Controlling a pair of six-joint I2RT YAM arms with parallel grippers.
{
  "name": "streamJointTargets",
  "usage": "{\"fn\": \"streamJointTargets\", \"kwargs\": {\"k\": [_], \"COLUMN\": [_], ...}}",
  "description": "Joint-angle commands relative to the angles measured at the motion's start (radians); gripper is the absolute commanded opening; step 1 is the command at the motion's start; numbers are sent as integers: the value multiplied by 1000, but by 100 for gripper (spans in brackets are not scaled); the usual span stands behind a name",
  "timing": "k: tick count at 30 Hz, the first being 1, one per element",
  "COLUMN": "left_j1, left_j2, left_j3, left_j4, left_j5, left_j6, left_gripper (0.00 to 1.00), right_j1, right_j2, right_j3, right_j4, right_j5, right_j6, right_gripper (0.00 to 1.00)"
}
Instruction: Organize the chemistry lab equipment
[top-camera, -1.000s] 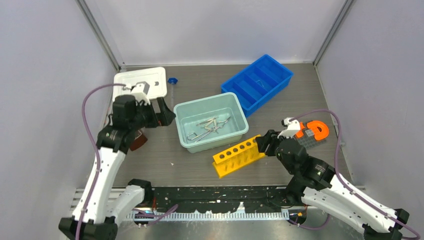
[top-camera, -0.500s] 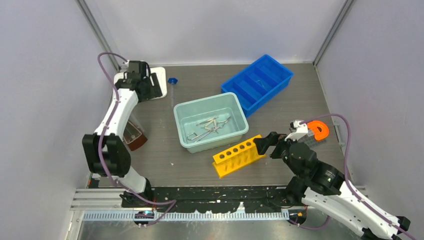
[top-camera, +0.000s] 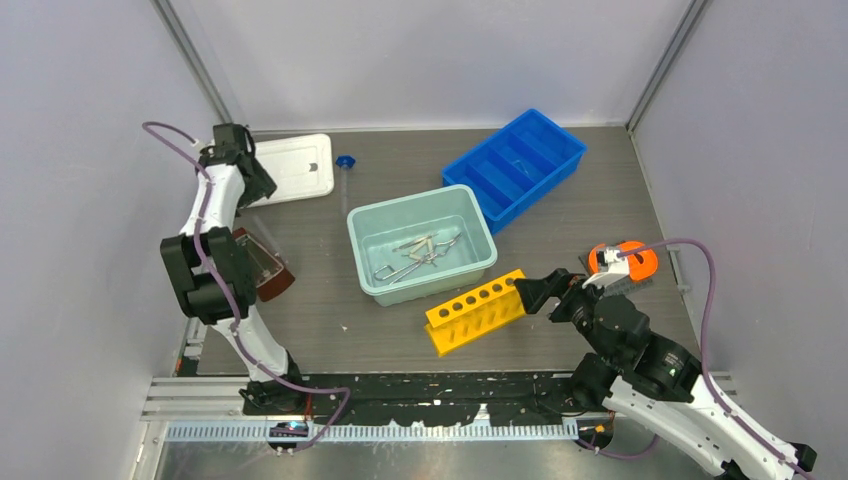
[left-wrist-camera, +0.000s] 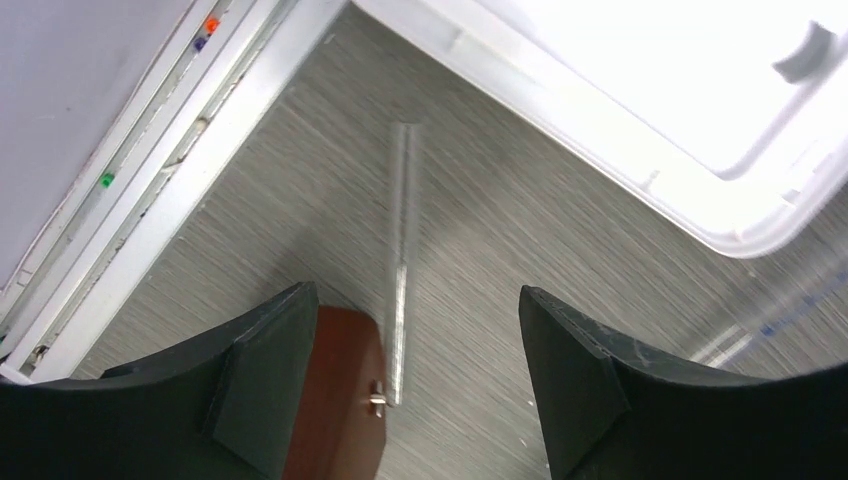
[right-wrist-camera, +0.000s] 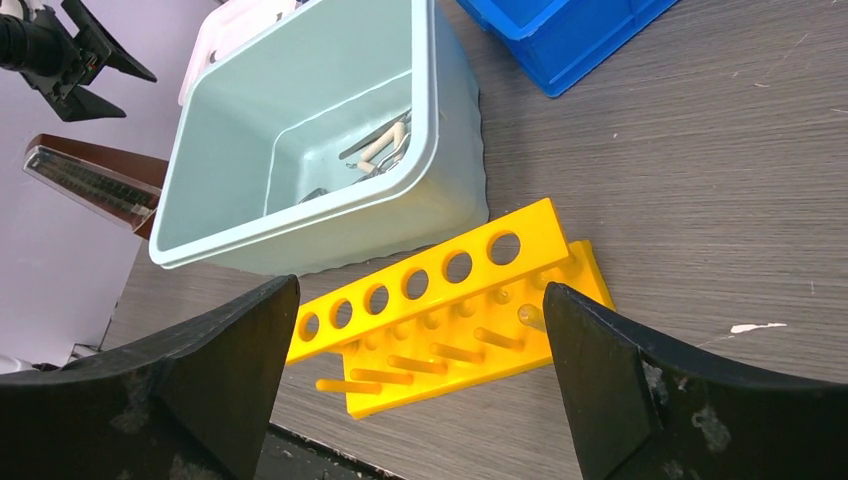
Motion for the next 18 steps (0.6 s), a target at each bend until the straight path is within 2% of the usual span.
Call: {"fn": "streamJointTargets", "kwargs": {"k": [1,6,13,18], "left_j1": [55,88,112,121], "left_j2": [40,88,166,196], "left_j3": [25,22,42,62], "left_j4": [-7,-3,-24,-63], "left_j5": [57,97,181,186], "left_j6": [-10,20,62,80], "left_gripper": [76,72,60,55], "right_j1": [2,2,2,2], "right_j2": [-6,-6,-5,-5], "right_j3": [21,21,26,26], "right_j4": [12,8,10,13], "right_j5": [12,28,64,73], "right_j6": [-33,-55,-89,-105], "right_gripper": [99,99,99,99]}}
